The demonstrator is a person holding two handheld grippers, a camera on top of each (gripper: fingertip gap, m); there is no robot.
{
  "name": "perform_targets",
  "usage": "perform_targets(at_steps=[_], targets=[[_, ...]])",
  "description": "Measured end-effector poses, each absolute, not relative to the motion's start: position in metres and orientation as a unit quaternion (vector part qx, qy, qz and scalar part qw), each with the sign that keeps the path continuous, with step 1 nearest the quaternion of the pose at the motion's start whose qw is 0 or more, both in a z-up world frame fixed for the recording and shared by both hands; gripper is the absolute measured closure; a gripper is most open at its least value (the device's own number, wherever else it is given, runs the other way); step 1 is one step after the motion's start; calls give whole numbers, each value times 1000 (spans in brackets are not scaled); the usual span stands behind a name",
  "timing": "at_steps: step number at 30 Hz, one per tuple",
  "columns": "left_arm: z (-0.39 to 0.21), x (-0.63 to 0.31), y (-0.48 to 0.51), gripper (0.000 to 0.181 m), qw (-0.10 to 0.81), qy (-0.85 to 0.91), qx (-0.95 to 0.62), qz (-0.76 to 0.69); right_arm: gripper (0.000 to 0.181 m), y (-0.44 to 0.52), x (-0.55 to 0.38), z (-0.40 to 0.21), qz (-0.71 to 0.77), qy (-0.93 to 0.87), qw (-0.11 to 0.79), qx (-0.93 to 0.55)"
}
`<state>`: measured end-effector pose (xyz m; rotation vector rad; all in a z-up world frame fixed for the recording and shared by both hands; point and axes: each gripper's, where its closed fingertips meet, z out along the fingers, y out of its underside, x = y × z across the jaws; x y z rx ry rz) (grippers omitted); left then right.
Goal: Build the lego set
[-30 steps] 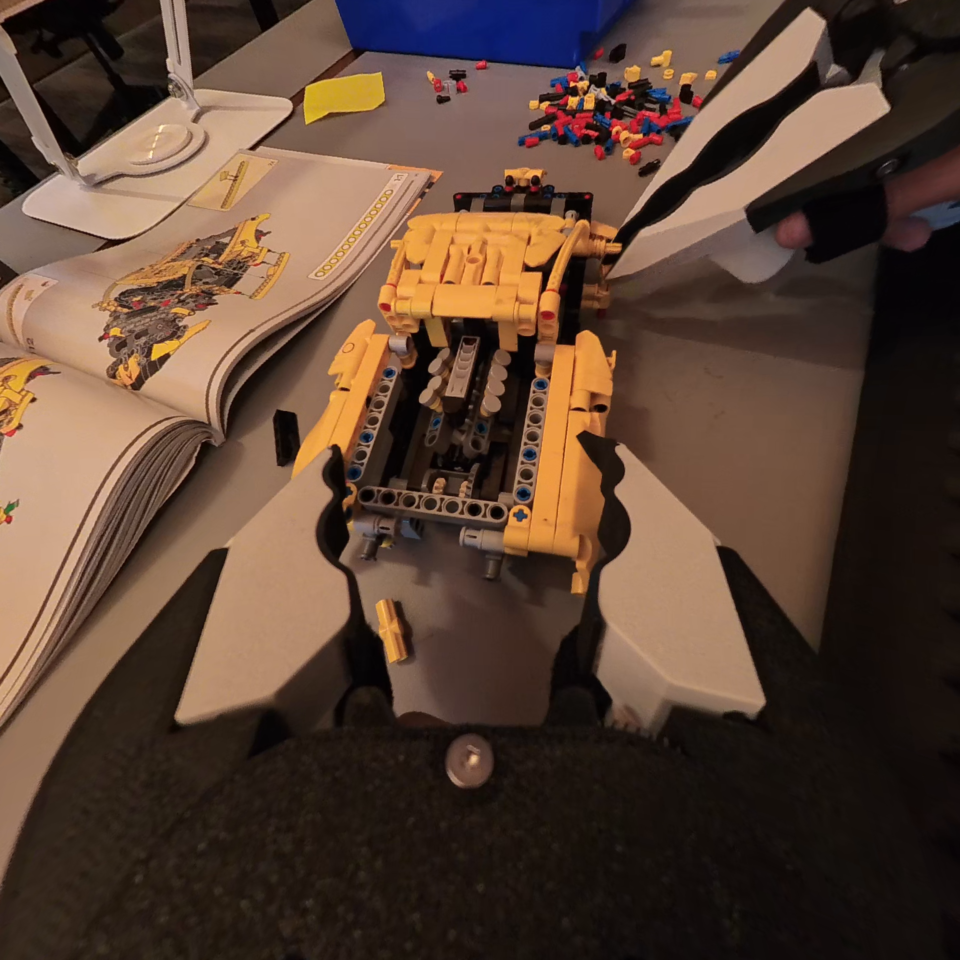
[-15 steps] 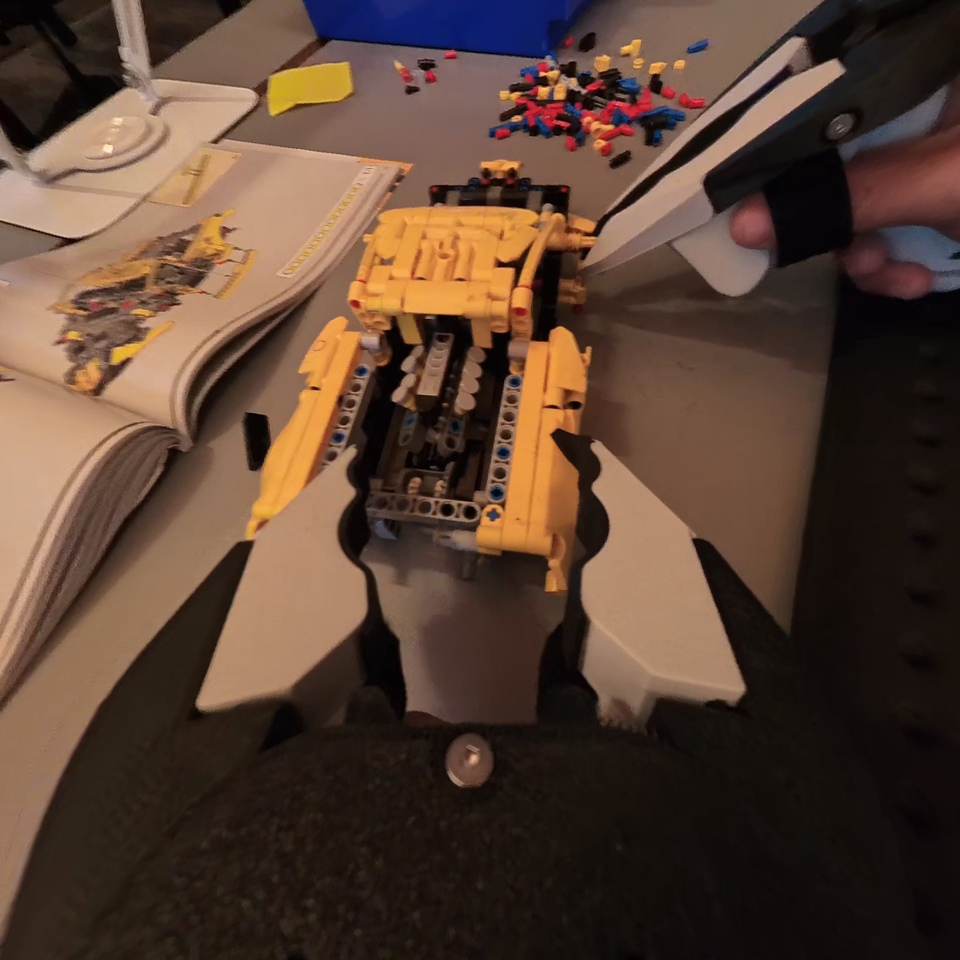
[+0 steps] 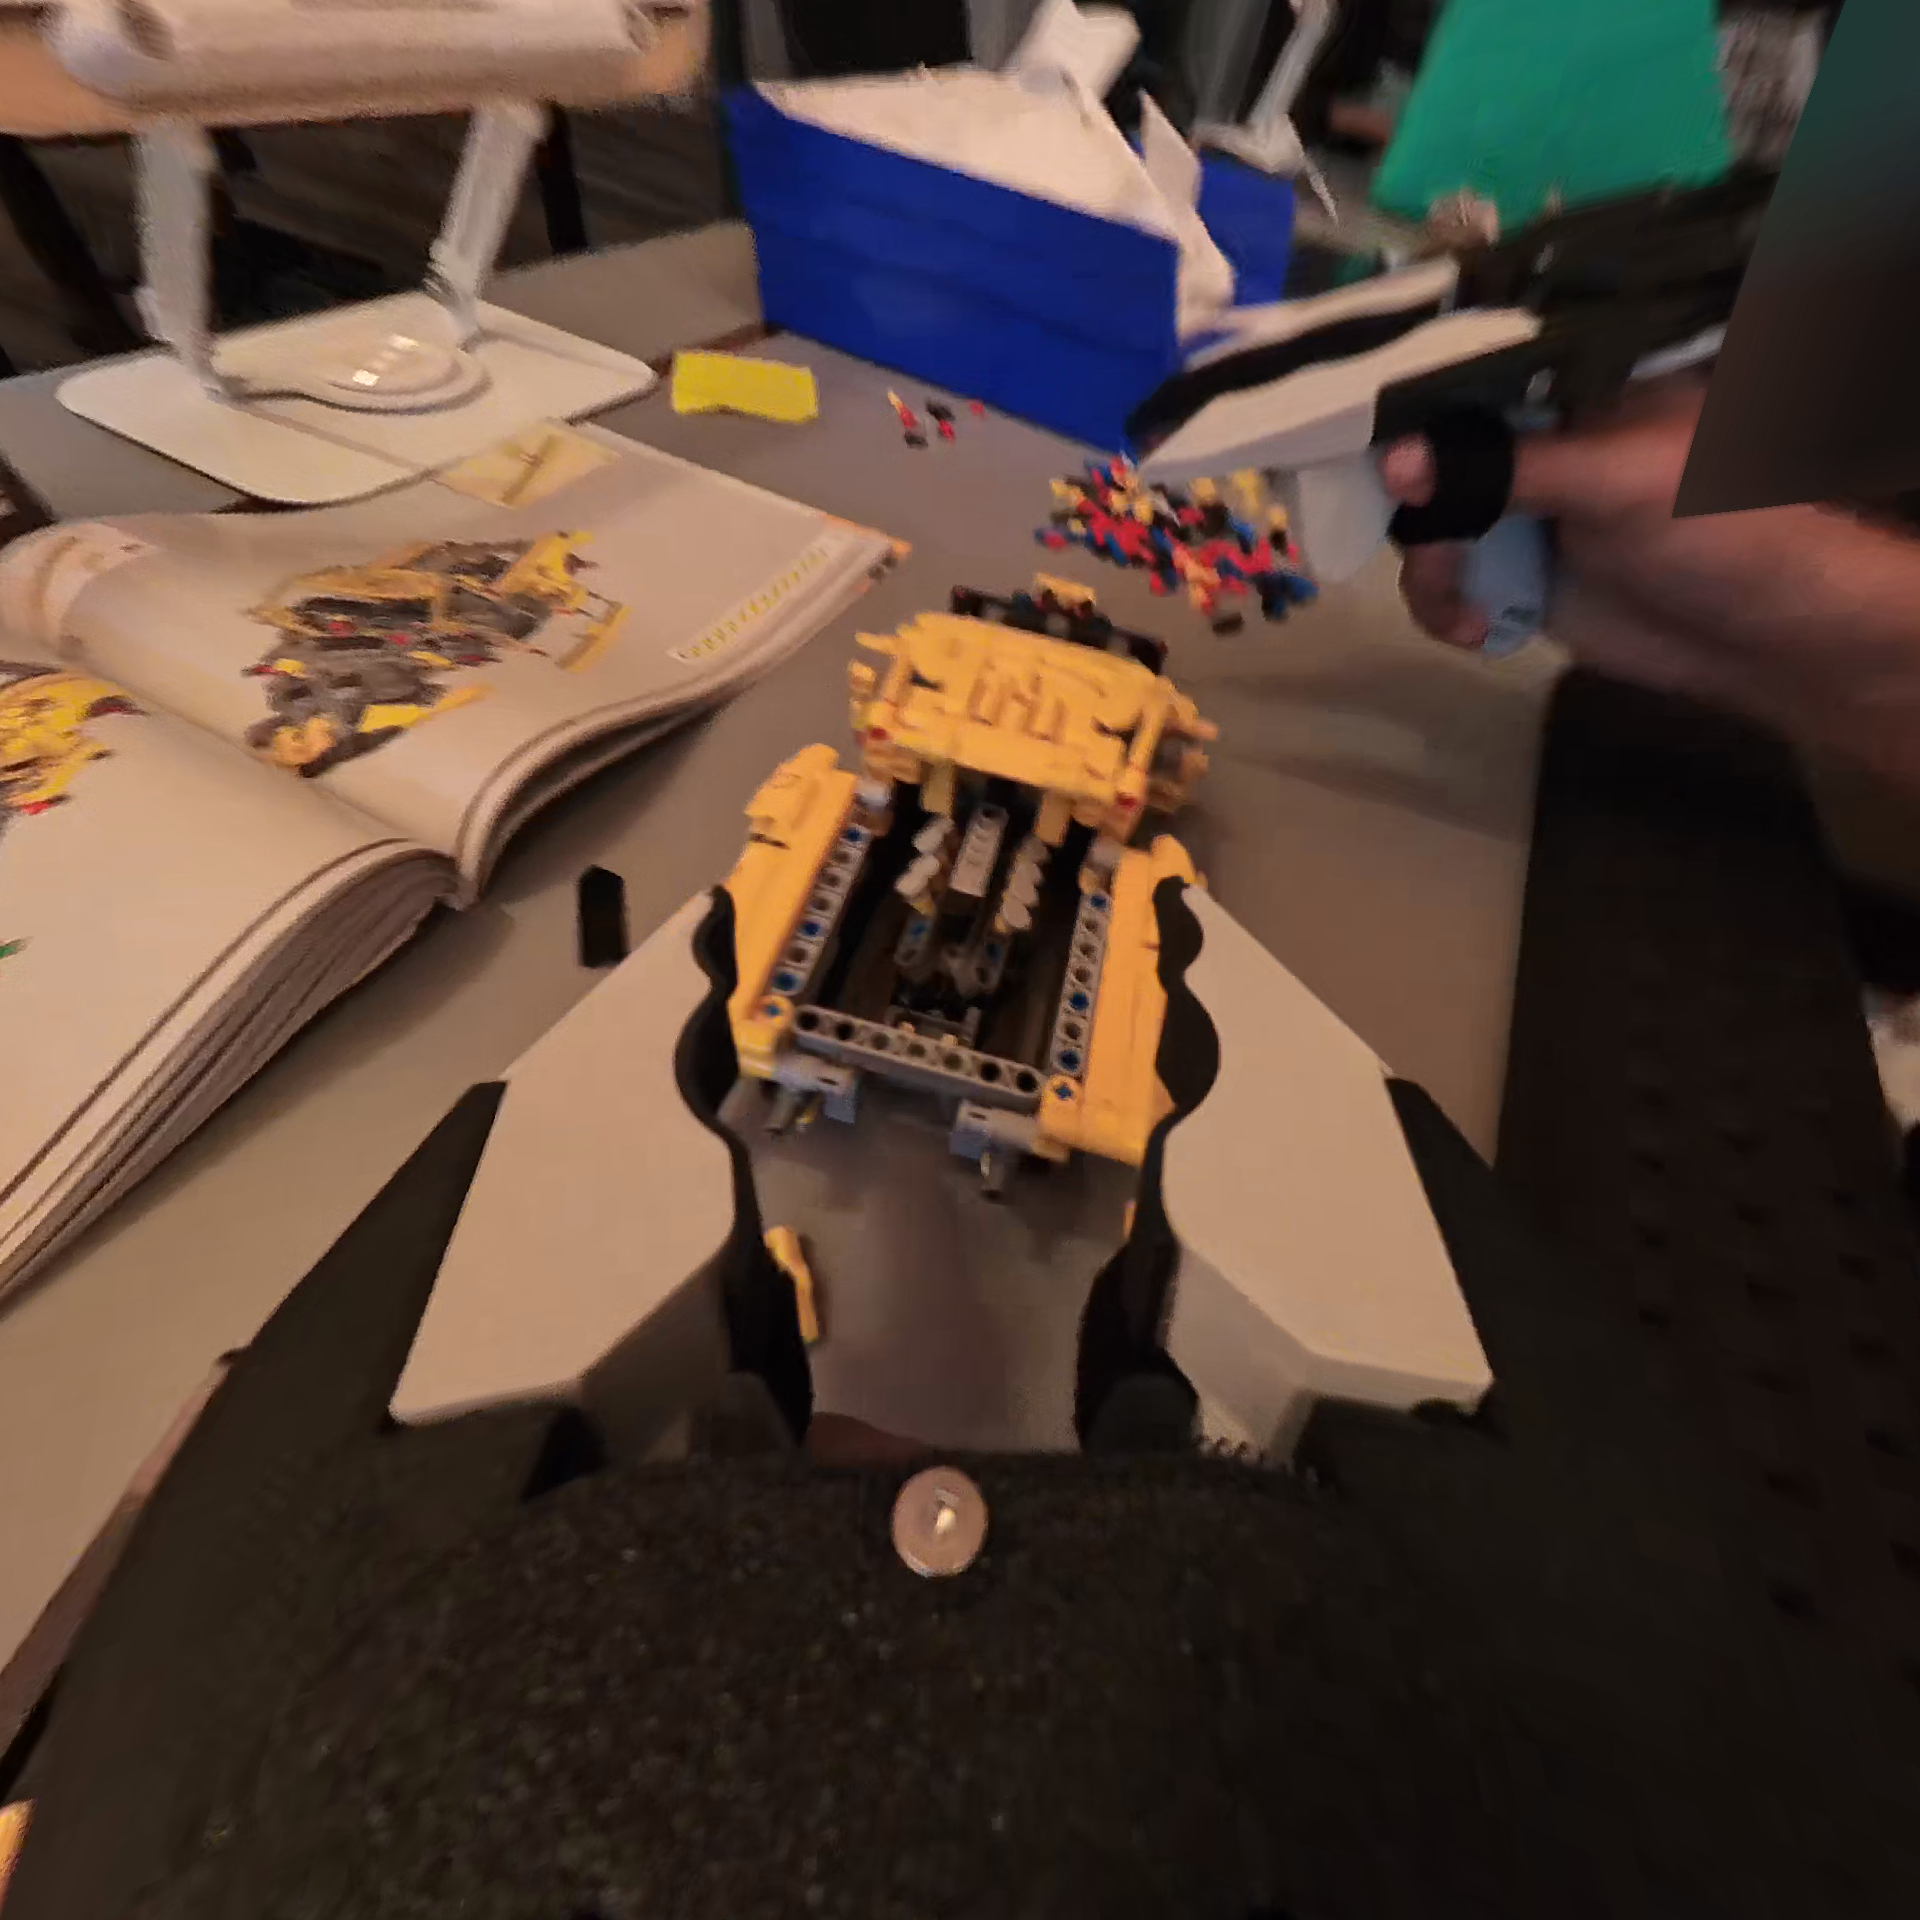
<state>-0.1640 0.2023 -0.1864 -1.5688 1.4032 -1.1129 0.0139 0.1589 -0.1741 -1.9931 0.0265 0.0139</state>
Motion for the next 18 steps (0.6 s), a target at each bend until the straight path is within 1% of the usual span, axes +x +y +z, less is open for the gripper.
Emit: perform_targets(at_steps=[2,4,7,10,14,18], targets=[[-175,-170,224,103,388,496,-630,-454,151,179,26,-177,35,26,531,-846],[-171,-180,254,107,423,447,-656,-436,154,203,33,-177,68,27,528,-846],[-177,-208,306,108,486,386,-706,-340,153,231,45,-170,90,32,544,-833],[-178,-238,340,110,530,331,-736,-259,154,236,49,-171,106,36,562,-820],[-172,-257,356,111,554,292,-746,-226,161,219,61,-168,73,43,585,-806],[-176,-265,364,114,548,276,-756,-227,164,222,74,-165,74,65,596,-797]])
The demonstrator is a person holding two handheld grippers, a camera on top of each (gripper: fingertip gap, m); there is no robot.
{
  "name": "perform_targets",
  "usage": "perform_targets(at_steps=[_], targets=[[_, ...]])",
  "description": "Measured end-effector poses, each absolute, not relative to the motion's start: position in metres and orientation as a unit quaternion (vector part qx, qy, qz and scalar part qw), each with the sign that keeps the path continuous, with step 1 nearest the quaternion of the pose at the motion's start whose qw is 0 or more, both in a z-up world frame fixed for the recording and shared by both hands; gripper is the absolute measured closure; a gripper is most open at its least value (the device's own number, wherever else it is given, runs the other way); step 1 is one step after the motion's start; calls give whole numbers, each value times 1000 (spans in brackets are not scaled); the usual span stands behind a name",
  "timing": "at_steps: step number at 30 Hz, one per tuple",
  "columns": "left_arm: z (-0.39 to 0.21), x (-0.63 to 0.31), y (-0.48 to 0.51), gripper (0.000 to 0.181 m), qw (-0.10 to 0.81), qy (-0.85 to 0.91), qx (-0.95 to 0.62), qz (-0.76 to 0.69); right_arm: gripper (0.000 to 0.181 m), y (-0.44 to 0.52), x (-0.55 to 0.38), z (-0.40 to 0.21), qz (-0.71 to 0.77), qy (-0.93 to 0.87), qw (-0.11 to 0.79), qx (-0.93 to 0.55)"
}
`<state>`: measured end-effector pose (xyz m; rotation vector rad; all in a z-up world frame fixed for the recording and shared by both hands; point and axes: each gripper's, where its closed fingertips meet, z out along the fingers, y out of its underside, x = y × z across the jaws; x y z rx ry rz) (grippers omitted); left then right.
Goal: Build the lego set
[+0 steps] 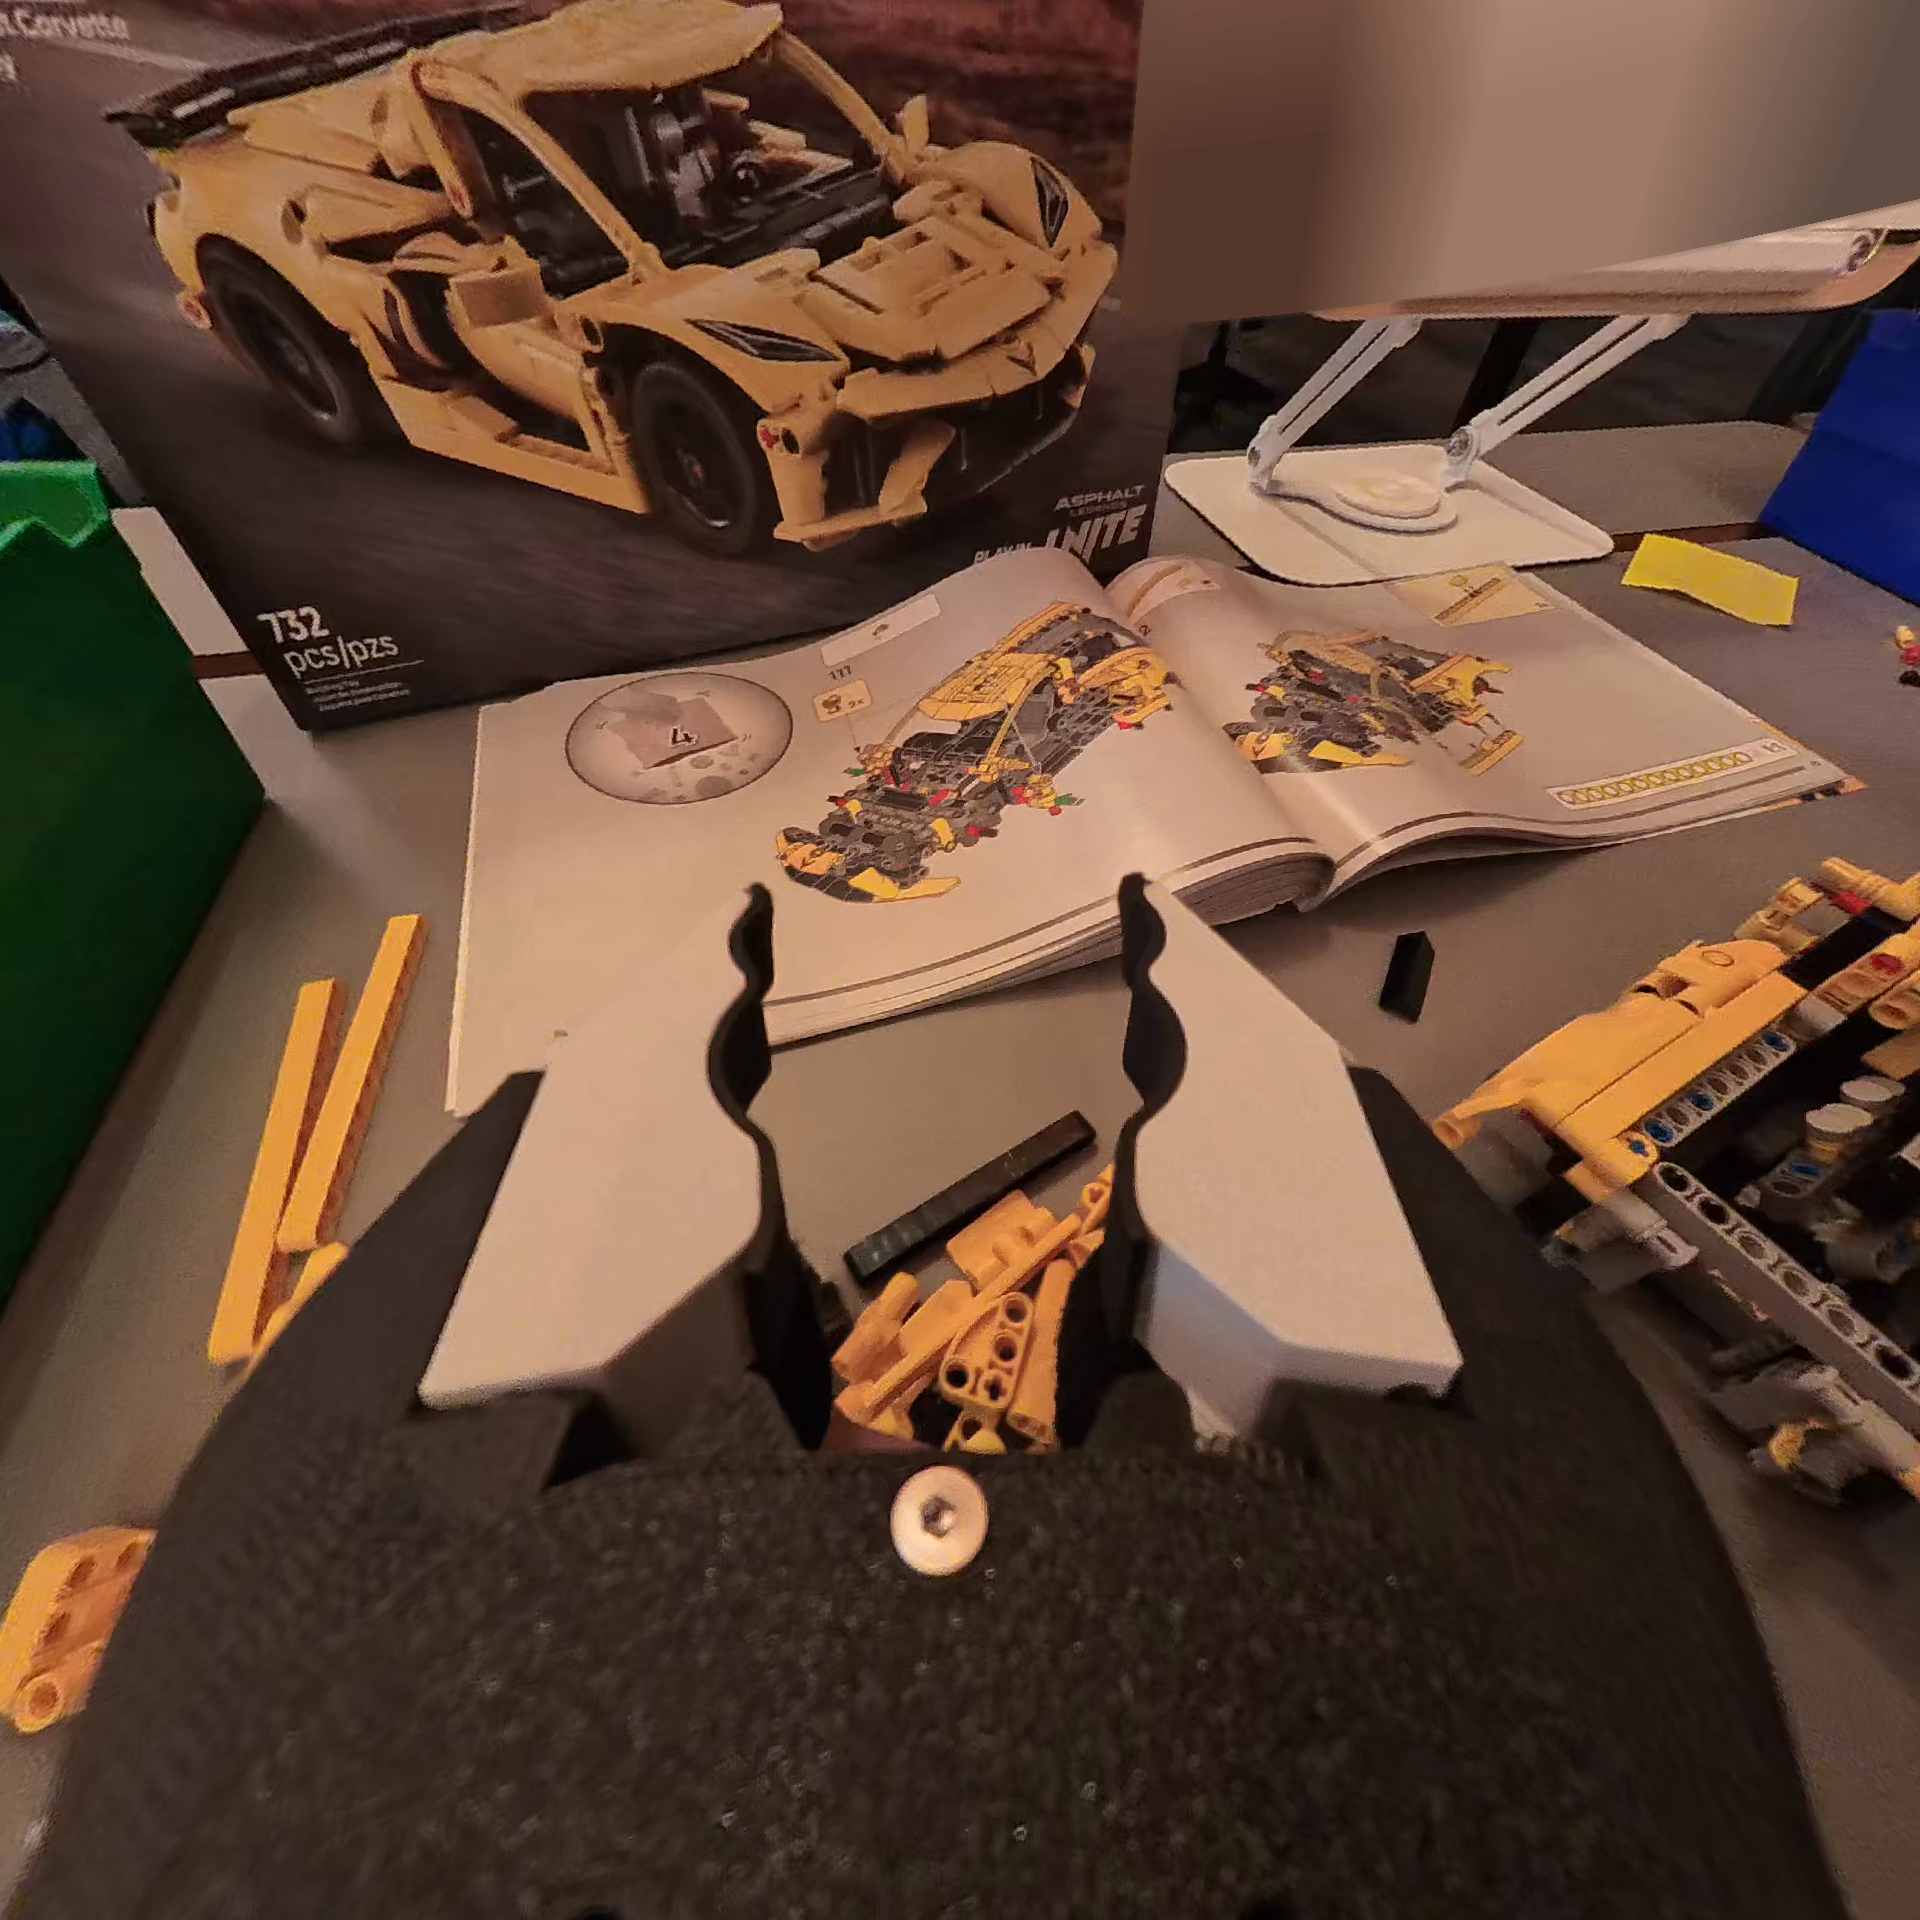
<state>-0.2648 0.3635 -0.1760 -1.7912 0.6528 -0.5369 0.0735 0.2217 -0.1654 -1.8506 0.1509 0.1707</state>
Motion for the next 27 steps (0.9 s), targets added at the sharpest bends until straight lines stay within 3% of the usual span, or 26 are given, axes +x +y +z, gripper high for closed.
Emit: perform_targets(at_steps=[22,27], targets=[[-189,-267,366,119,526,285,-773,-212,168,237,58,-201,40,30,536,-842],[-192,-264,367,120,523,293,-774,-203,157,233,64,-218,21,33,497,-867]])
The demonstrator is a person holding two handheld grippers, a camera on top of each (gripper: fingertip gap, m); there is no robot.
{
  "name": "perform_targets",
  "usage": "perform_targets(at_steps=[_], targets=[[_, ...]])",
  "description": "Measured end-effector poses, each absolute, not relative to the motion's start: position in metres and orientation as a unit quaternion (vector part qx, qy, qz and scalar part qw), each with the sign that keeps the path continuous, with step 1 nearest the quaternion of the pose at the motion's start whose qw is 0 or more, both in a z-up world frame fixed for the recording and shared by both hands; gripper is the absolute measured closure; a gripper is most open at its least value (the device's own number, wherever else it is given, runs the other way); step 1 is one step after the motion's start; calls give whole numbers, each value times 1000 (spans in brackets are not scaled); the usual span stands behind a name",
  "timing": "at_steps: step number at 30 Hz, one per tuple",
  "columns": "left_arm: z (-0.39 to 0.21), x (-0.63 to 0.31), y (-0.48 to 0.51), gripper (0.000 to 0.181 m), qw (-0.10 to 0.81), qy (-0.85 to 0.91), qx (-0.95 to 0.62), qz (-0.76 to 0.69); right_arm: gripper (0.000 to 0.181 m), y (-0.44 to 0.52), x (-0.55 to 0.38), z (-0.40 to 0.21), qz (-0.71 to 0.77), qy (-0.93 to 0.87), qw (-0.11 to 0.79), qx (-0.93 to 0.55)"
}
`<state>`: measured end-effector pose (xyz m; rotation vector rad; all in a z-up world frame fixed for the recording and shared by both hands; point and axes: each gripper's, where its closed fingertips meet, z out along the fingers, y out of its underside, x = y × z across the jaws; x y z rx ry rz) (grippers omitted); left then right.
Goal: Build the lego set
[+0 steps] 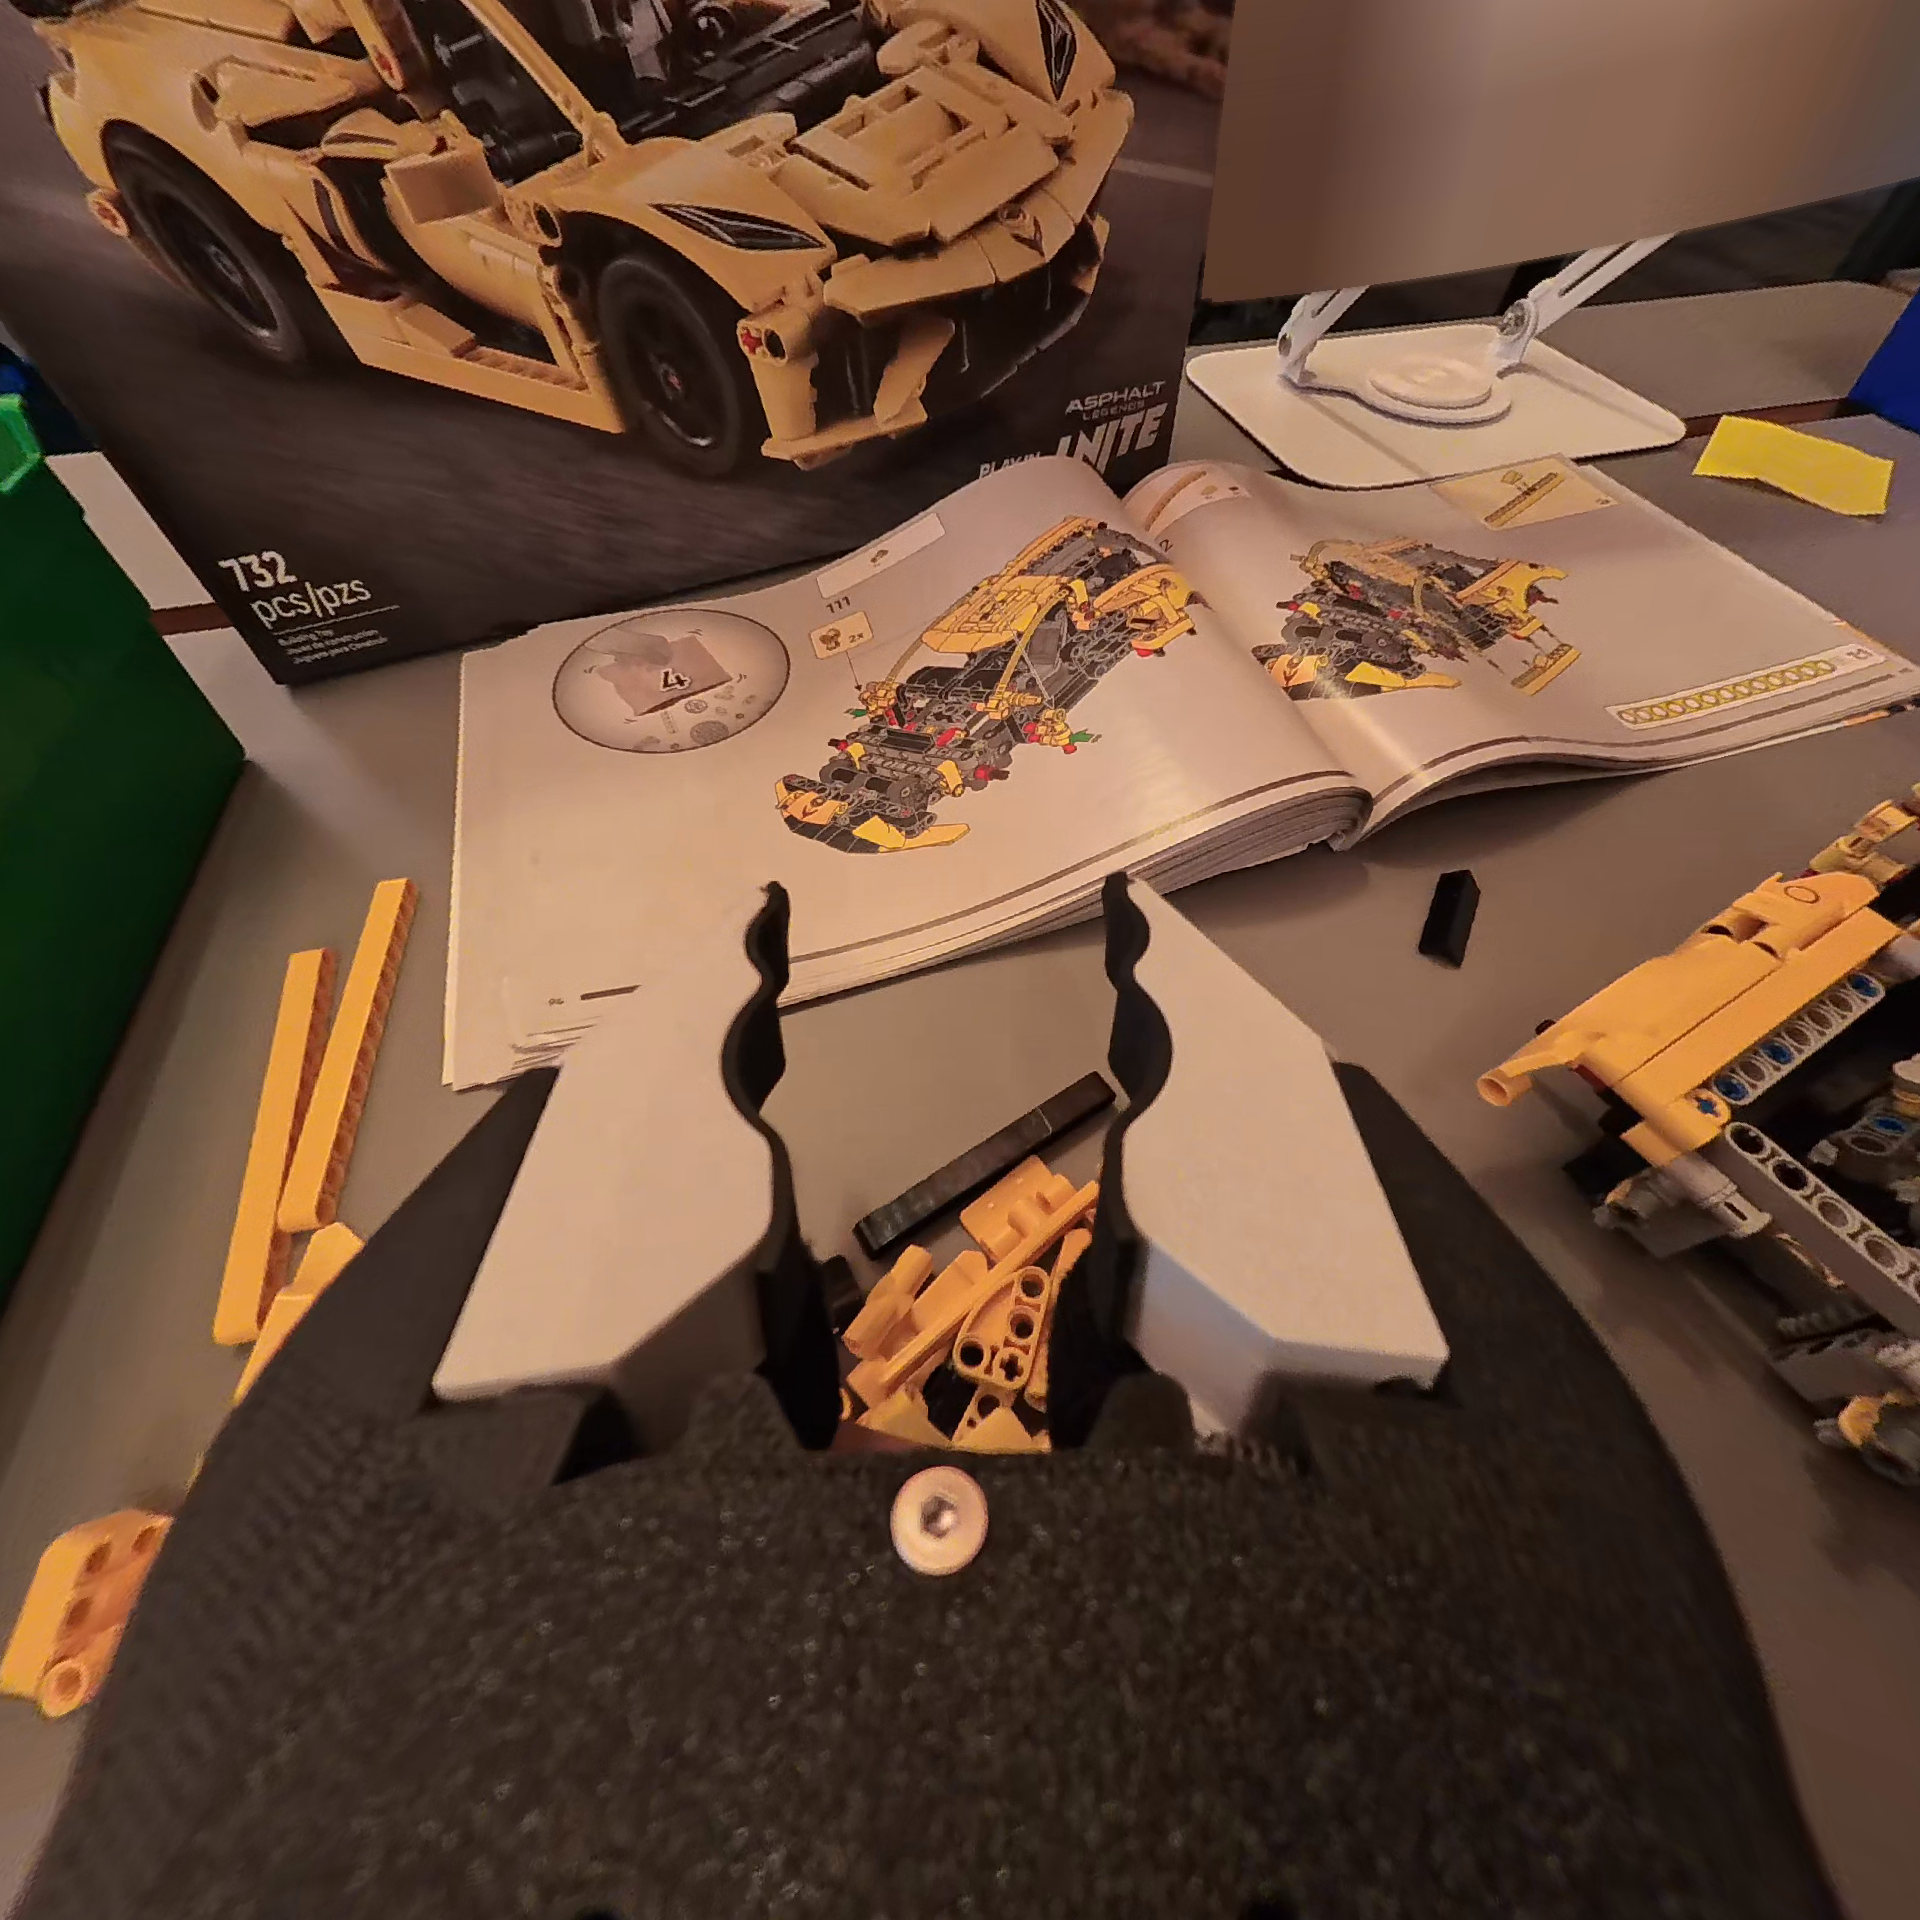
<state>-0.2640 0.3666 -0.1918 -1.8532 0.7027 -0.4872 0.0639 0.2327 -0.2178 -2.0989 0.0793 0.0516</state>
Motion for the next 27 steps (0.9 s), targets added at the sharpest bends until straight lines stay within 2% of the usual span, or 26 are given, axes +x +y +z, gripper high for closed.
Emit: perform_targets(at_steps=[11,17,19,23,27], targets=[[-185,-272,375,123,537,286,-768,-200,157,227,62,-206,39,37,511,-858],[-150,-316,378,124,532,331,-756,-189,158,210,59,-201,37,36,516,-855],[-156,-330,361,124,489,398,-755,-181,159,200,53,-197,46,37,528,-847],[-203,-366,301,124,335,545,-754,-153,160,184,48,-197,38,40,536,-843],[-227,-398,255,124,224,575,-775,-137,162,176,48,-195,32,36,545,-837]])
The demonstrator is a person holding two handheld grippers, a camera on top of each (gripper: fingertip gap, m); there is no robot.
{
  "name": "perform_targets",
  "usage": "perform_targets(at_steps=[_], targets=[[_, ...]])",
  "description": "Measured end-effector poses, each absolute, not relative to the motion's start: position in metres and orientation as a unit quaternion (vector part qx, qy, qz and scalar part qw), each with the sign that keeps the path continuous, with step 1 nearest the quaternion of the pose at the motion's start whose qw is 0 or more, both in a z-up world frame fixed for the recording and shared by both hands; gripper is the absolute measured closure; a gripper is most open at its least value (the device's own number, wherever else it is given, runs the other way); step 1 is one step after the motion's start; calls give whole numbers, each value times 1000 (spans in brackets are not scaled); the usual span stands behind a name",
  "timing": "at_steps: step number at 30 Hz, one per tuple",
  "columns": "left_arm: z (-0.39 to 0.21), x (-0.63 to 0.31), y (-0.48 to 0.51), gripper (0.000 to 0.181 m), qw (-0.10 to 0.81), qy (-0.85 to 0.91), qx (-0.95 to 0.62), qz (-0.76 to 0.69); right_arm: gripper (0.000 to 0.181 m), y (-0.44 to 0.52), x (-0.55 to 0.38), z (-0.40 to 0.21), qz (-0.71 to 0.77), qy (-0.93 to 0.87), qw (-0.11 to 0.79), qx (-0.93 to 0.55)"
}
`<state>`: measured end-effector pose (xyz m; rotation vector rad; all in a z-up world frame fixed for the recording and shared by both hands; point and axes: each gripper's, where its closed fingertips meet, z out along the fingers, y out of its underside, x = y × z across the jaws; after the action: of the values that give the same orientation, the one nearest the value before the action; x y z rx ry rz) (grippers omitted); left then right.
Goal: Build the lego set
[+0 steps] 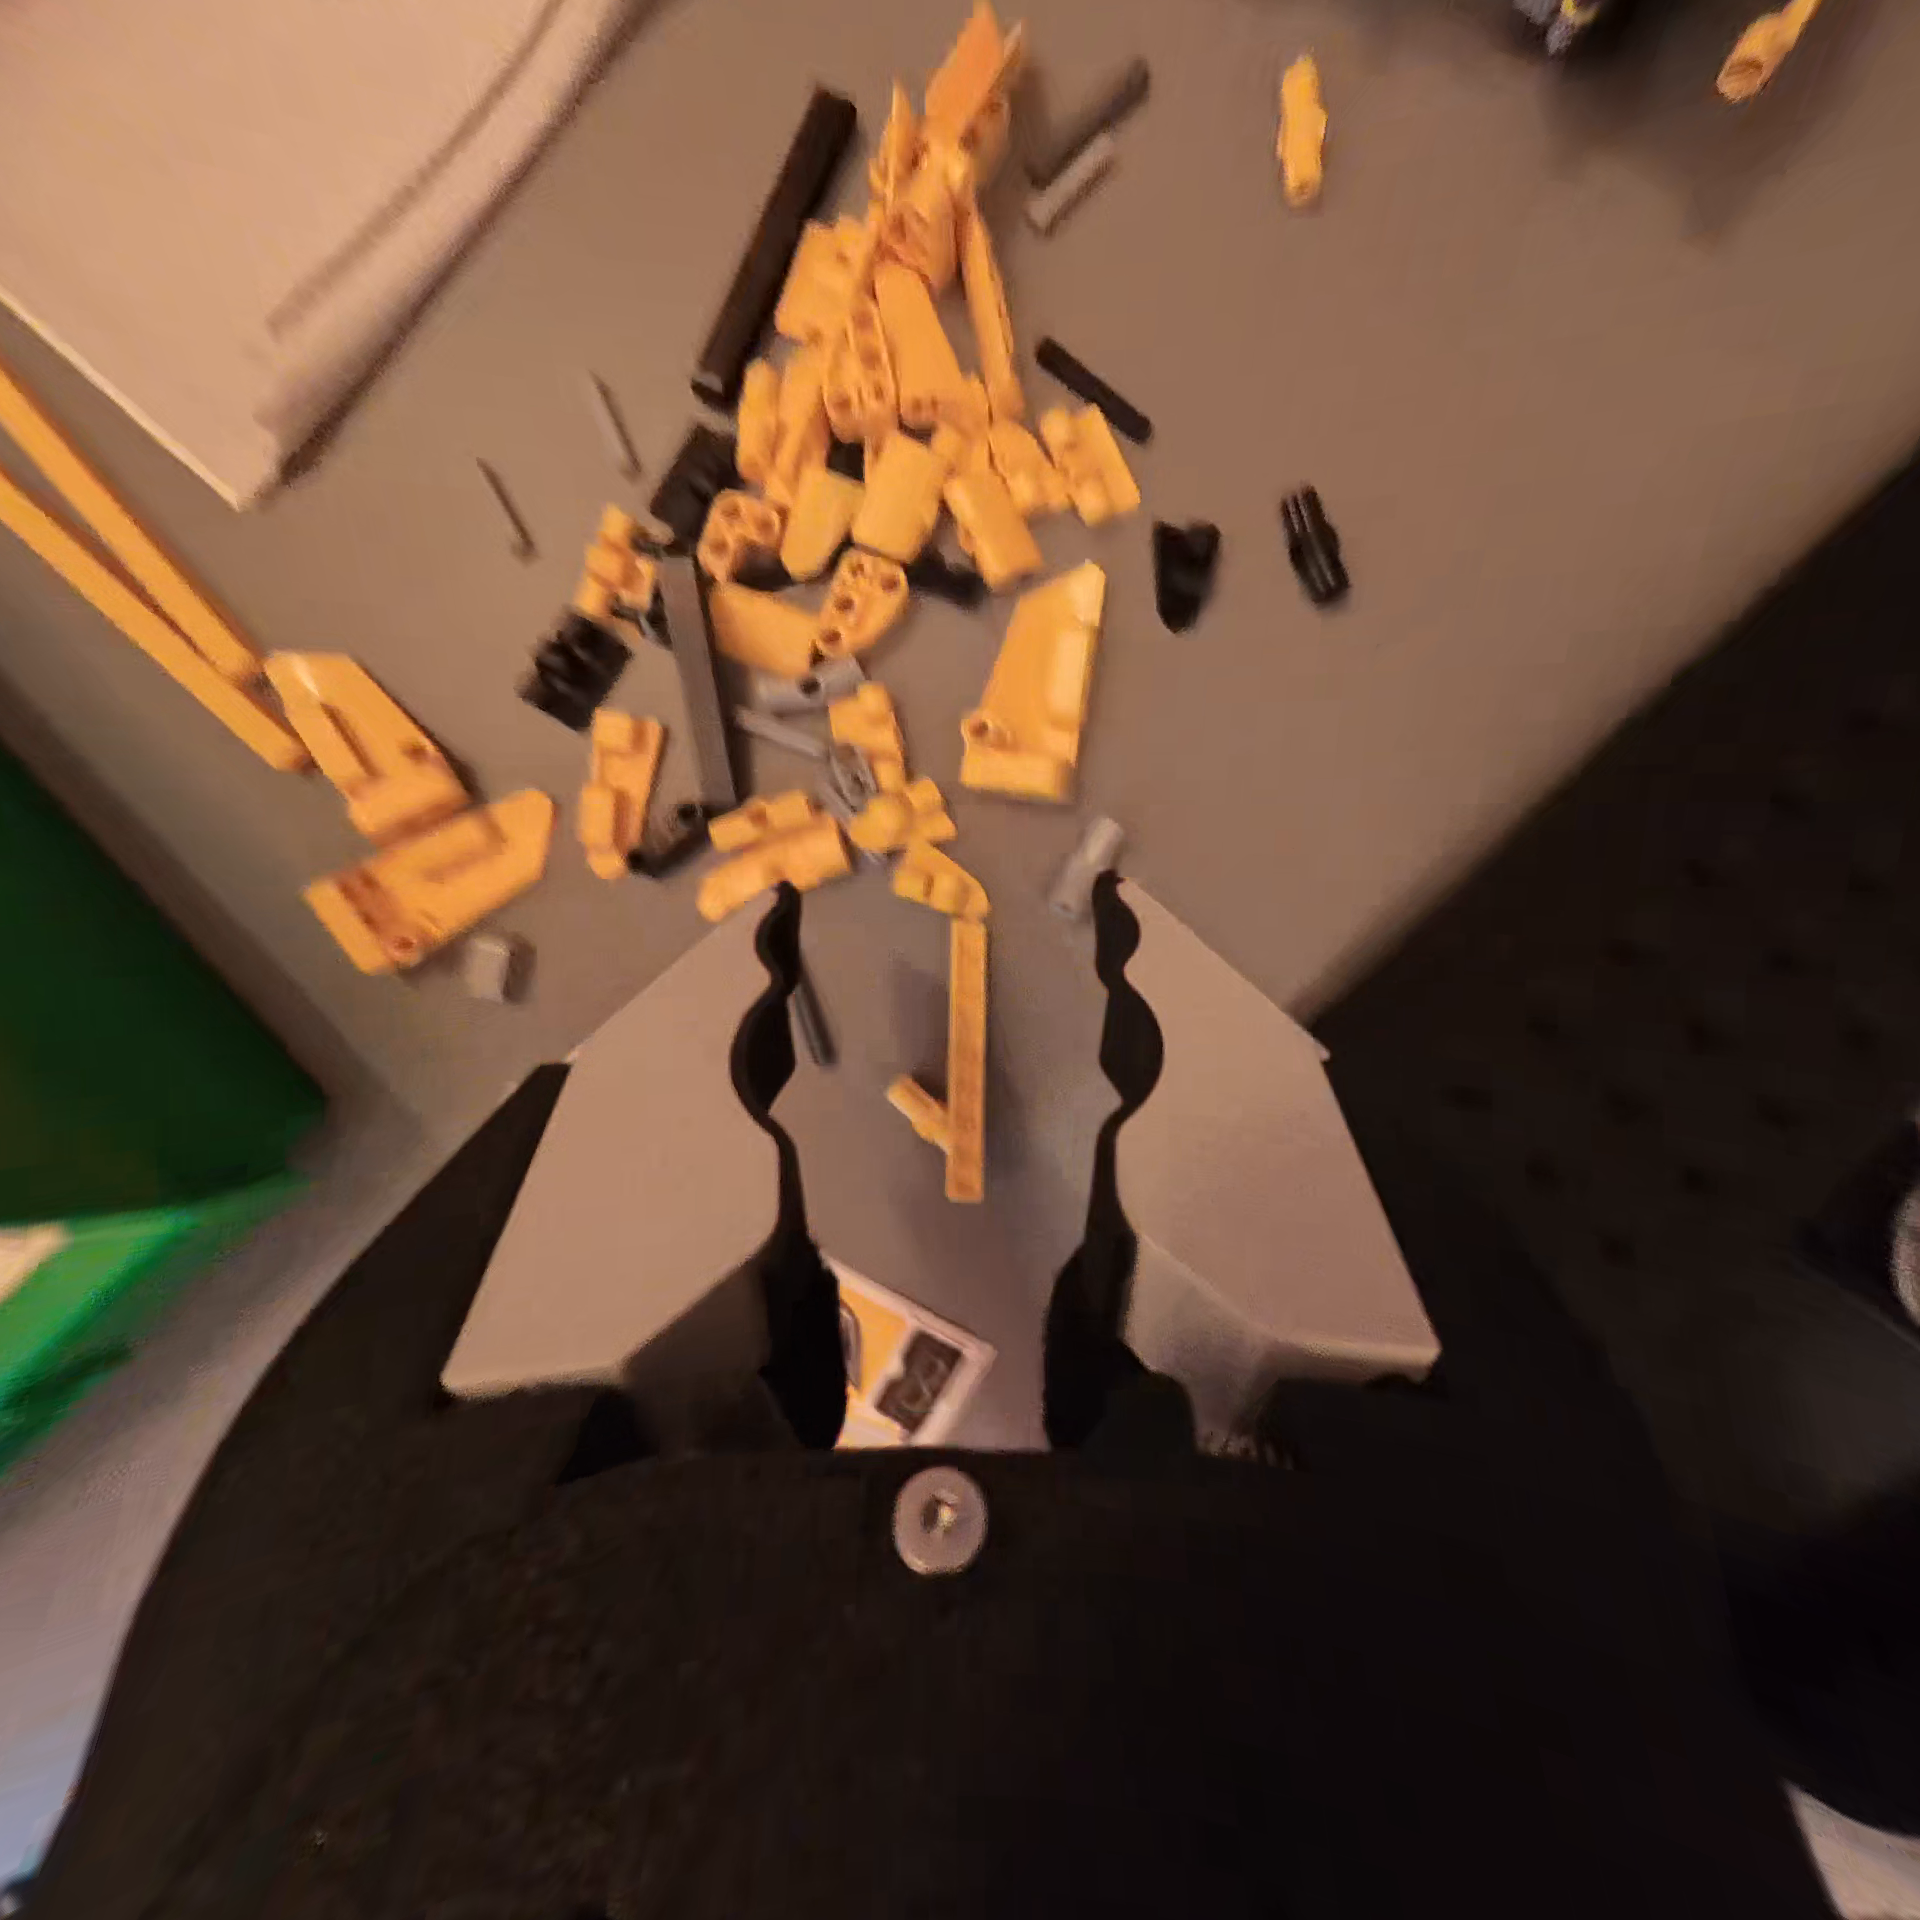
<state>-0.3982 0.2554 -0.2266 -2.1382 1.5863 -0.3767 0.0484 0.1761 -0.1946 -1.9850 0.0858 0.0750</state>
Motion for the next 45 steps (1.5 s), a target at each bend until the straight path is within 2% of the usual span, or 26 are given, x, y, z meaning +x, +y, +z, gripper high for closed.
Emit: perform_targets(at_steps=[7,11,17,22,25,29,32,37,41,45], targets=[[-248,-451,235,130,192,538,-815,-94,162,178,31,-190,70,15,550,-832],[-247,-454,236,134,212,541,-810,-75,164,178,27,-191,65,4,547,-834],[-228,-415,263,140,284,531,-789,-118,165,179,26,-192,74,6,545,-835],[-233,-370,276,140,269,587,-751,-138,167,179,27,-195,67,3,540,-839],[-235,-352,285,155,260,618,-728,-146,167,179,27,-196,65,2,537,-841],[-242,-334,284,155,224,636,-715,-186,167,179,28,-197,65,2,535,-842],[-249,-338,293,154,208,654,-711,-151,168,180,29,-198,65,3,534,-843],[-201,-360,390,154,316,480,-813,-91,168,180,28,-198,77,7,534,-842],[-225,-360,430,149,254,385,-885,-71,168,181,26,-199,81,3,531,-844],[-243,-349,467,149,237,347,-906,-50,169,180,25,-198,92,6,533,-841]])
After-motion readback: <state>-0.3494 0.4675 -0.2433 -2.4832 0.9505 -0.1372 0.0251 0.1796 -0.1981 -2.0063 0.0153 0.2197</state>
